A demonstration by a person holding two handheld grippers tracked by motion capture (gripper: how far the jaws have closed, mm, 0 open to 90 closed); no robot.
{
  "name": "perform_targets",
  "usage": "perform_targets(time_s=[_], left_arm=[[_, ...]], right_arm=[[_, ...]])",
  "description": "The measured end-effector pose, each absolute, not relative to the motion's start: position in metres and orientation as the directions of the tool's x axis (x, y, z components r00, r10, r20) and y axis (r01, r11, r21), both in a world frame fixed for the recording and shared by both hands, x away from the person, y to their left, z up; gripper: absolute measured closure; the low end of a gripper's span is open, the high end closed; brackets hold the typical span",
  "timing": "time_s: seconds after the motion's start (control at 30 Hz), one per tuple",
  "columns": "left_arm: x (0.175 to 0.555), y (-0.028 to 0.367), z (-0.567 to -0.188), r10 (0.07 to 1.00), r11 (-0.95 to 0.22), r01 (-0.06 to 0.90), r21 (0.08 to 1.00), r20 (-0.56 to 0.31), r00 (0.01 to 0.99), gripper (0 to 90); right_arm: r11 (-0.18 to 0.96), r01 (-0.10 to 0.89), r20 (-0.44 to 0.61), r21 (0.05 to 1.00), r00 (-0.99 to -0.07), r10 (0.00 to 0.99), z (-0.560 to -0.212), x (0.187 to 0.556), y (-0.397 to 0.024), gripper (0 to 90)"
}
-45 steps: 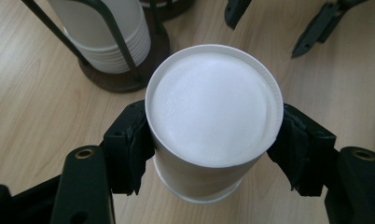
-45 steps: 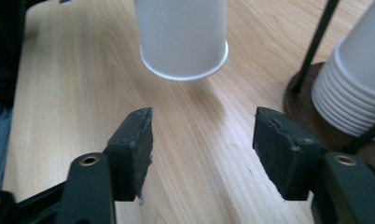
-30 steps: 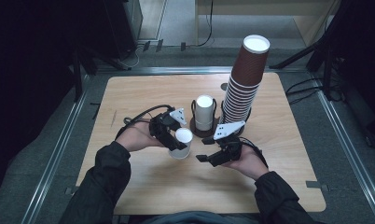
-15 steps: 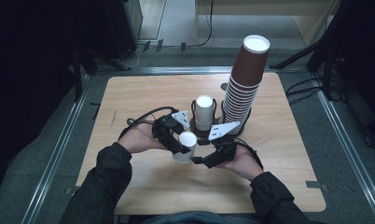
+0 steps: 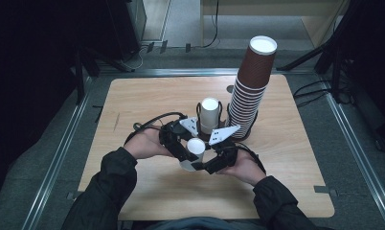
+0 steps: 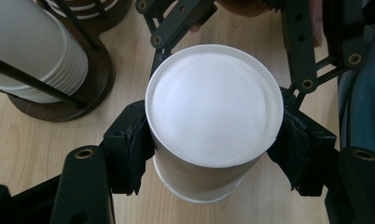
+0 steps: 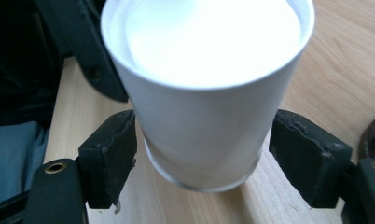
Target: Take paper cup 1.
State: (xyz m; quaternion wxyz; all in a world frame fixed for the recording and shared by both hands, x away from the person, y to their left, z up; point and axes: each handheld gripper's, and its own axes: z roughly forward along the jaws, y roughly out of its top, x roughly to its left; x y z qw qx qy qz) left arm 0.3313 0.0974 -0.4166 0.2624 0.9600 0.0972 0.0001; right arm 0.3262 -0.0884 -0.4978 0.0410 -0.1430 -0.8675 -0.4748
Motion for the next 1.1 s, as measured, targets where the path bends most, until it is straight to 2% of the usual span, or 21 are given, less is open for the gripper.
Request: perform_targets(time_s=[0.43,1.1], left_arm=[[0.3276,0.0941,-0.4133,0.165,-0.837,0.167,0.521,-0.050,0.985,33.5],[0.3270,0.0925,-0.4165,0.164,-0.835,0.167,0.525,-0.052,0.985,33.6]], right_arm=[[0.493,0.301,0.235,0.816,-0.953,0.193,-0.5013,0.3263,-0.0848,21.2],[0.501,0.255,0.195,0.827,-0.966,0.169,-0.5001,0.3247,-0.0842,27.4]])
